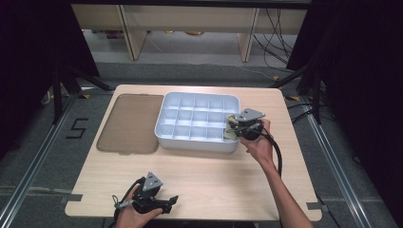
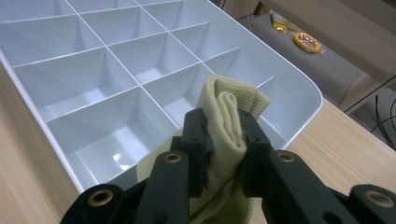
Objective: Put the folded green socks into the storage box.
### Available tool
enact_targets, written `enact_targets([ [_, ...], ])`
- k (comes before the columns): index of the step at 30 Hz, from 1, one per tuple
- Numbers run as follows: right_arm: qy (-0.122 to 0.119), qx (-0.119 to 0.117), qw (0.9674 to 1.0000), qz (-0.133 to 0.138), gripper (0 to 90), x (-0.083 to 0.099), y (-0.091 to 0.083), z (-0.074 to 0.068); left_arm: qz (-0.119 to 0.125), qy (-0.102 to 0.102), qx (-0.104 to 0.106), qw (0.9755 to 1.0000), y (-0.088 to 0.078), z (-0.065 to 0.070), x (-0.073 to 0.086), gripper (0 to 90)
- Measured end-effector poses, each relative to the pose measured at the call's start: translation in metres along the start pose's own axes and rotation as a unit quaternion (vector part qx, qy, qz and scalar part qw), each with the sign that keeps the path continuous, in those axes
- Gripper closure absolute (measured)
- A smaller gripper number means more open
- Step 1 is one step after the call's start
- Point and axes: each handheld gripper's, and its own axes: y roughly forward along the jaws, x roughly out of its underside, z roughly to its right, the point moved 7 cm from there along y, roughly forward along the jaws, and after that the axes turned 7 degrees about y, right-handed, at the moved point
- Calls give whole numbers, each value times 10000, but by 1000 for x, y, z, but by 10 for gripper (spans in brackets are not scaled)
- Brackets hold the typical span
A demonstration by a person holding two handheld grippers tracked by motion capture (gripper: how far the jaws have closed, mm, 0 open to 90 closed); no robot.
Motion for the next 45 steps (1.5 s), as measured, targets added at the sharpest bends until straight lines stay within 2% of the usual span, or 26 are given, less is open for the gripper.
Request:
enact_targets([
  [1, 0, 0, 10000, 0, 764, 0, 0, 0, 0, 0, 0, 10000, 0, 0, 0, 213],
  [2, -39, 2, 10000, -35, 764, 1, 3, -1, 128, -153, -42, 9998, 2, 1, -2, 214],
  [5, -124, 41, 9999, -68, 764, 3, 5, -2, 44, -68, 18, 10000, 0, 1, -1, 214],
  [6, -93, -3, 9999, -137, 764, 6, 7, -4, -85, 103, 18, 9999, -2, -1, 1, 214],
  [13, -140, 29, 9997, -215, 763, 11, 11, -6, -79, 99, -6, 9999, -2, -2, 1, 217],
  [14, -239, 40, 9995, -216, 763, 12, 13, -7, -60, 69, 2, 10000, -2, -1, 1, 217],
  [16, -257, 32, 9994, -230, 763, 13, 14, -7, -78, 108, 10, 9999, -2, -2, 1, 217],
  [17, -205, -19, 9992, -345, 762, 15, 14, -11, -75, 109, 13, 9999, -2, -2, 1, 217],
  [18, -312, -1, 9990, -319, 762, 16, 17, -11, -75, 106, 14, 9999, -2, -1, 1, 216],
  [19, -308, -13, 9990, -339, 762, 17, 18, -13, -75, 106, 14, 9999, -2, -1, 1, 217],
  [20, -300, -31, 9988, -383, 762, 18, 18, -14, 57, -44, 16, 10000, -1, 1, -1, 217],
  [22, -326, -33, 9986, -410, 762, 20, 20, -14, 118, -116, -2, 9999, -1, 1, -2, 217],
  [23, -338, -39, 9986, -411, 762, 21, 21, -14, 118, -116, -2, 9999, -1, 1, -2, 217],
  [24, -309, -52, 9984, -462, 762, 23, 21, -15, 68, -21, -47, 10000, -2, -1, -1, 217],
  [26, -347, -77, 9983, -469, 762, 24, 23, -14, 79, -45, -46, 9999, -2, -1, -1, 217],
  [27, -236, -109, 9983, -530, 762, 26, 22, -16, 79, -45, -46, 9999, -2, -1, -1, 217],
  [29, -192, -129, 9982, -546, 762, 27, 22, -16, -13, 1, 38, 10000, -3, -1, 0, 217],
  [31, -97, -164, 9982, -563, 761, 29, 23, -16, -15, 19, -2, 10000, -2, -1, 0, 216],
  [32, -88, -182, 9982, -572, 760, 30, 23, -15, -93, 96, 2, 9999, -2, -2, 1, 217],
  [34, -135, -173, 9982, -551, 759, 30, 23, -14, -74, 72, 2, 9999, -2, -2, 1, 217],
  [36, -48, -180, 9978, -629, 750, 32, 24, -15, -91, 103, -6, 9999, -3, -2, 1, 217],
  [37, -28, -206, 9979, -616, 744, 32, 24, -15, -91, 103, -6, 9999, -3, -2, 1, 217],
  [38, 62, -222, 9976, -659, 729, 32, 23, -15, -9, -28, 36, 10000, -2, -1, 0, 217],
  [39, 77, -200, 9981, -576, 708, 31, 23, -13, -9, -28, 36, 10000, -2, -1, 0, 217],
  [41, 278, -280, 9978, -537, 679, 28, 20, -12, -11, 16, 32, 10000, -3, -1, 0, 217],
  [45, 387, -362, 9979, -366, 682, 20, 11, -9, -107, 108, 7, 9999, -3, -2, 2, 217],
])
